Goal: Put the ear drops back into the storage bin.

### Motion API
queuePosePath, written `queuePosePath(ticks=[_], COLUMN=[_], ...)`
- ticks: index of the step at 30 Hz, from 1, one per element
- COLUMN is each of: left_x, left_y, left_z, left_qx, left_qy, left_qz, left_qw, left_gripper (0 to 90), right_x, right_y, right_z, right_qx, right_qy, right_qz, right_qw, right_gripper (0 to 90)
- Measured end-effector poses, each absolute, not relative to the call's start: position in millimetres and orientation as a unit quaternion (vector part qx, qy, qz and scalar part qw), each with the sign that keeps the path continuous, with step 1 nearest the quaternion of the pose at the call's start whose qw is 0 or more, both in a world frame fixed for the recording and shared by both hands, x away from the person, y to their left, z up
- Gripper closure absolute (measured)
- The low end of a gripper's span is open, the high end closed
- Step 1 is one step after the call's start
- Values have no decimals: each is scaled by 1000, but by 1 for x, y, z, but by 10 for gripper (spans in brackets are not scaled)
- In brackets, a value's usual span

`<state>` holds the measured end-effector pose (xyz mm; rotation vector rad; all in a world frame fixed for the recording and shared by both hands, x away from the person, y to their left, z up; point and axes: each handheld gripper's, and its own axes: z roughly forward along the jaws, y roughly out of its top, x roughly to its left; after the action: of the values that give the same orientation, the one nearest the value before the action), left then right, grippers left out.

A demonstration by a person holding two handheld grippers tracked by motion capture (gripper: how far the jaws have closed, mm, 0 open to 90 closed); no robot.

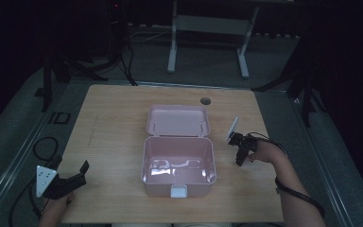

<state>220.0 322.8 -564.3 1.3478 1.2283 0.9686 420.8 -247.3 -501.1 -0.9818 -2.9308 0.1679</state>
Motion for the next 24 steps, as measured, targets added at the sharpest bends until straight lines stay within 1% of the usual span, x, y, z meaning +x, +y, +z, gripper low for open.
queuePosePath(ticks=[2, 6, 16, 17, 24], left_x=[220, 220, 220, 220, 220], left_y=[323, 323, 323, 323, 323], left_z=[-564, -564, -564, -564, -564], left_qx=[561, 560, 560, 560, 560], left_qy=[511, 511, 511, 511, 511], left_qz=[403, 403, 404, 404, 404], left_qw=[513, 512, 512, 512, 512], left_gripper=[4, 4, 4, 4, 4], right_x=[419, 409, 395, 390, 378], right_y=[-247, -246, -247, -247, -245], right_z=[-501, -496, -482, -480, -480], right_qx=[-307, -244, -168, -143, -95], right_qy=[-950, -968, -985, -989, -994], right_qz=[52, 54, 33, 30, 59], right_qw=[23, 27, 23, 22, 11], right_gripper=[595, 595, 596, 595, 596])
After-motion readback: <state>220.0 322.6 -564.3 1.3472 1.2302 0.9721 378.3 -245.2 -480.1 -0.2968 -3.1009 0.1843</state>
